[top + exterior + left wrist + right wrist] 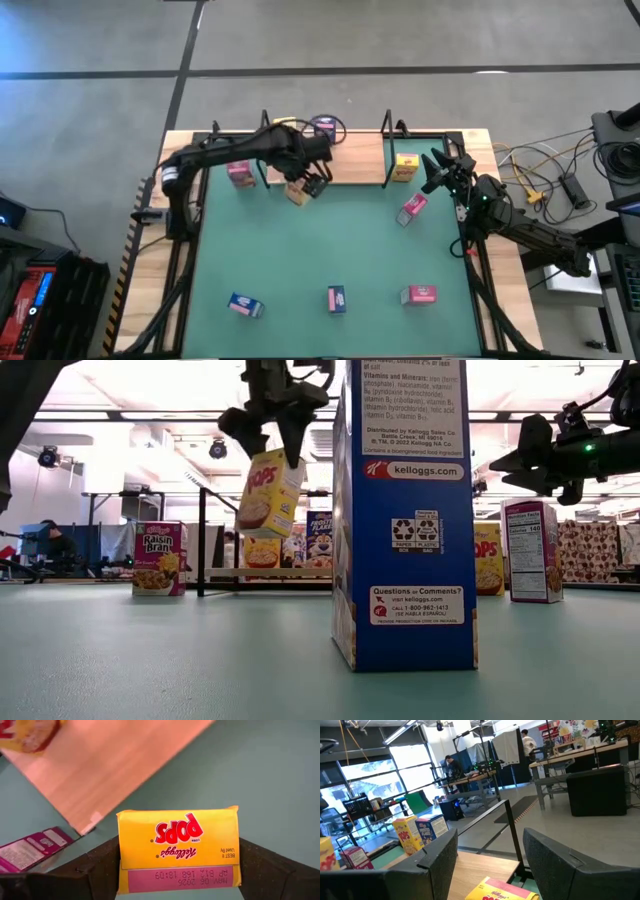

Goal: Stack cereal on shelf
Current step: Put the bottom yellow cereal box on the shelf aligned with the other yellow cereal box

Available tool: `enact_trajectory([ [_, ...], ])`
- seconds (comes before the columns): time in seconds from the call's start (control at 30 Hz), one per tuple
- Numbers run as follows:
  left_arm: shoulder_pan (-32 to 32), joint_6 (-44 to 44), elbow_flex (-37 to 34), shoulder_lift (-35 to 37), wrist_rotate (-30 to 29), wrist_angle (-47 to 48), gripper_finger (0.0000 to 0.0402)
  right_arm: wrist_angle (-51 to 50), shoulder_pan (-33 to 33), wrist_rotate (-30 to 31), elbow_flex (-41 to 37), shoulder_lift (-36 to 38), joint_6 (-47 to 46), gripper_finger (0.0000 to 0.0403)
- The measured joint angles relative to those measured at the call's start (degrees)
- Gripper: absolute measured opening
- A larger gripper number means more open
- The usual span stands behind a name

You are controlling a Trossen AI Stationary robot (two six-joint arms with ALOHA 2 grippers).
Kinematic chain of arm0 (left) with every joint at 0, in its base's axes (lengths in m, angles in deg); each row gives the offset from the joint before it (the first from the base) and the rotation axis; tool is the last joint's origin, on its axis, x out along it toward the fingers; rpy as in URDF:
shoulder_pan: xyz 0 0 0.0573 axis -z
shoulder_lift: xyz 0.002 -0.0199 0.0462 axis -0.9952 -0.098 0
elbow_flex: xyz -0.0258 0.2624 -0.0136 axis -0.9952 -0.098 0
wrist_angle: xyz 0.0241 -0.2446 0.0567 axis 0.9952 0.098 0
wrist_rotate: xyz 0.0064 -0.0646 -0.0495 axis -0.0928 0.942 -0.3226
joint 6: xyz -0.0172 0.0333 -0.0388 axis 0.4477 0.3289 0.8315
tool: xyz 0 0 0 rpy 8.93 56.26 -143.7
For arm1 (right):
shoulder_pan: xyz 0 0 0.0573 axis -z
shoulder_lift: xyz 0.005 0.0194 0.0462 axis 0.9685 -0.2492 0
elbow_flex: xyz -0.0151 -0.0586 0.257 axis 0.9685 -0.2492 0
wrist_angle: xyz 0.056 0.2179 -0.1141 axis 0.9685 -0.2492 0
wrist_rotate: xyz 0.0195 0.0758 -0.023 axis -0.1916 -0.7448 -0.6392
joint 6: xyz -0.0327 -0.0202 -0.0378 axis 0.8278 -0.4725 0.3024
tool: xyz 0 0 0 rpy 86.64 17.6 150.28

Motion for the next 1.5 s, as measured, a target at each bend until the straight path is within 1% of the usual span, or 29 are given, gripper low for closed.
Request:
enact_trajectory([
  [0.17,-2.2,4.5,-4.7,2.5,-2.3,-3.6,0.03,0.0,0.0,0.0,0.0,0.0,0.0,0.0215],
  [0.37,-4.0,15.1,-9.8,4.9,-9.3,-7.9,0.03,0.0,0.0,0.0,0.0,0.0,0.0,0.0215],
  [0.6,-6.5,20.3,-12.5,5.0,-11.1,-10.4,0.03,0.0,0.0,0.0,0.0,0.0,0.0,0.0215],
  [0.73,-8.6,20.0,-14.3,4.9,-11.6,-13.8,0.03,0.0,0.0,0.0,0.0,0.0,0.0,0.0215],
  [0.93,-11.5,19.8,-17.2,4.9,-11.0,-16.5,0.03,0.0,0.0,0.0,0.0,0.0,0.0,0.0215],
  [1.5,-16.4,16.4,-17.2,4.8,-11.0,-18.7,0.03,0.0,0.0,0.0,0.0,0.0,0.0,0.0215],
])
